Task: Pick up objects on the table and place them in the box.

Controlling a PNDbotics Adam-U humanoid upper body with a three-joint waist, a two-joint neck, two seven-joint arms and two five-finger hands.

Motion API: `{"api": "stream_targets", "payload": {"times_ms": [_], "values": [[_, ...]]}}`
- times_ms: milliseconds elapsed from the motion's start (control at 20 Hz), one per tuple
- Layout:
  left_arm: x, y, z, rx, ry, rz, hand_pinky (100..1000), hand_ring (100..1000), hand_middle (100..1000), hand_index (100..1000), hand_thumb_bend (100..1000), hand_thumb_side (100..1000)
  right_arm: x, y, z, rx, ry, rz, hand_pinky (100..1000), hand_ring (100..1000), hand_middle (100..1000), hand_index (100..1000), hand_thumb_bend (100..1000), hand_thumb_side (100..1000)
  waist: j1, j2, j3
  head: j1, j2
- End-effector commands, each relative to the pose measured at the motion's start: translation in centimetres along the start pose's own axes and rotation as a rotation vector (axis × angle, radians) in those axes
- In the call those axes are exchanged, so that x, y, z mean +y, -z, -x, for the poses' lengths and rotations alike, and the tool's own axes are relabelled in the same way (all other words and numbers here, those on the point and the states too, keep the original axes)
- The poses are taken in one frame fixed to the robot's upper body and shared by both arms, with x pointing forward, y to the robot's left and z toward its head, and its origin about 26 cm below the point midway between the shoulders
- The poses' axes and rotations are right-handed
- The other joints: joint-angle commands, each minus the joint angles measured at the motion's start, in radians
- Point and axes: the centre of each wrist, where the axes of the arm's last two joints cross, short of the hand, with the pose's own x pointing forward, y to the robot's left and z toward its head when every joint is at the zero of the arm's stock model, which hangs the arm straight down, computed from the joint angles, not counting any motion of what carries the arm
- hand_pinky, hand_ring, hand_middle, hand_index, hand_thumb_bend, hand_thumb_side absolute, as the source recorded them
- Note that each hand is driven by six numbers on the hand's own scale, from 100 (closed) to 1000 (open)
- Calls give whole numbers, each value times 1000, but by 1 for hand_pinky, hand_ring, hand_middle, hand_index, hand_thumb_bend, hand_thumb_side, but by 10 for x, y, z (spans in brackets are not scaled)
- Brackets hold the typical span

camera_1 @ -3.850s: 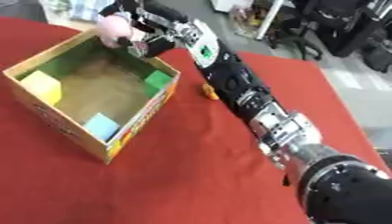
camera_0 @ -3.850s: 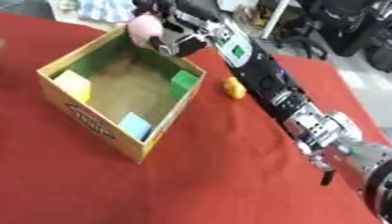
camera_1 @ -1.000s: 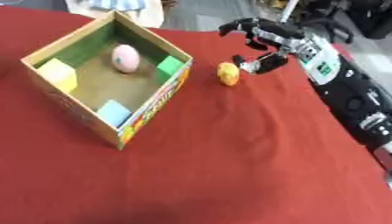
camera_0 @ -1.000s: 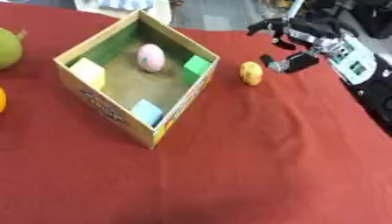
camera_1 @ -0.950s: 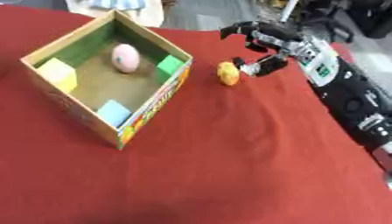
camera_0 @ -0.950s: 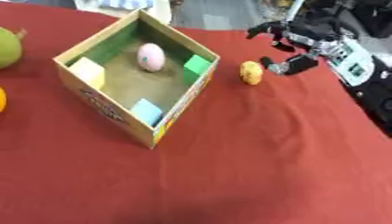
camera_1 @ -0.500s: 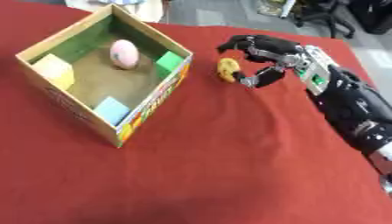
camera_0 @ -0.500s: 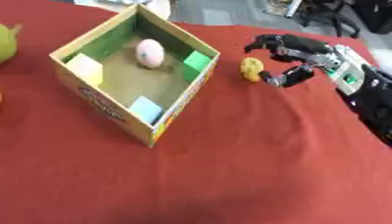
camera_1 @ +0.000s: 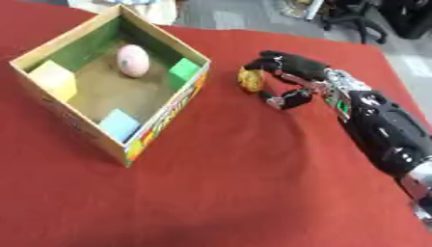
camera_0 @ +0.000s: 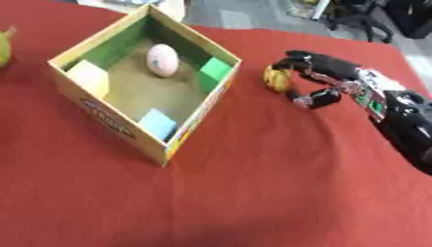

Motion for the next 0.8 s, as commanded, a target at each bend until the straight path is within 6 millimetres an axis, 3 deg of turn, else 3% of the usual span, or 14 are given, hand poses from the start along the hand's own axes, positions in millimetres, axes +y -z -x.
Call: {"api": "stream_targets", "payload": {"times_ms": [50,450,800], "values": [[2,5,-5,-15,22,22,838,815,784,792,100,588,-14,-3,7,-2,-60,69,1000,100,820,968,100,112,-8,-4,-4,-5,-18],[1,4,-4,-5,33,35,839,816,786,791,100,591,-19,-6,11,1,-70,211,1000,100,806,955,100,100,-14,6,-10,-8,-27],[0,7,-4,-5,41,57,839,817,787,791,100,593,-20,-9,13,23,-48,213,1000,100,787,943,100,137,-27,20,-7,-18,-42]]}}
